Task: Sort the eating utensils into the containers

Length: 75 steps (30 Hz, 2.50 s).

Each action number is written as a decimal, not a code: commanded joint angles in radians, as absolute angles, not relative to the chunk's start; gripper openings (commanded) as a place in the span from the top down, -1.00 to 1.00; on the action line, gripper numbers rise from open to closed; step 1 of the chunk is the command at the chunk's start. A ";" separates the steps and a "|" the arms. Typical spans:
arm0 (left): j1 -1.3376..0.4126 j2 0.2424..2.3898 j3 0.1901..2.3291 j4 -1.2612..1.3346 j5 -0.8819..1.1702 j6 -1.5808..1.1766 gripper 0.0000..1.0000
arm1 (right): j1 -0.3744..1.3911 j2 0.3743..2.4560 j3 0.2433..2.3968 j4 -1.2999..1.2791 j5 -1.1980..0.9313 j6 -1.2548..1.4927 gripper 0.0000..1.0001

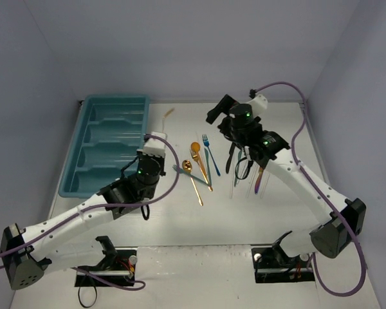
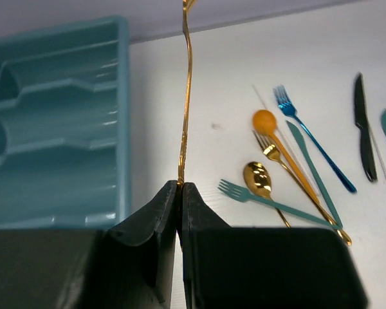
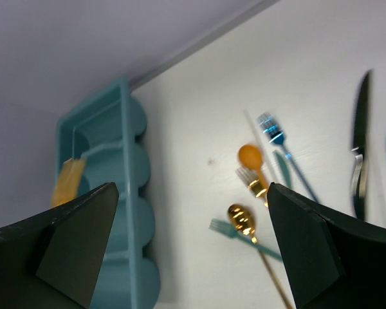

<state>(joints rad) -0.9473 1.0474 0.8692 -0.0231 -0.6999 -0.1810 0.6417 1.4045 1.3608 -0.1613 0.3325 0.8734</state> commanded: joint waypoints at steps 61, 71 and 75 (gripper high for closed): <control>-0.313 1.588 1.236 -0.755 -0.786 -1.837 0.79 | 0.247 0.935 0.837 -0.177 0.083 0.687 -1.00; -0.314 1.586 1.288 -0.750 -0.797 -1.763 0.16 | 0.242 0.952 0.833 -0.183 0.092 0.635 -1.00; -0.317 1.559 1.313 -0.746 -0.794 -1.675 0.13 | 0.243 0.963 0.830 -0.187 0.083 0.607 -1.00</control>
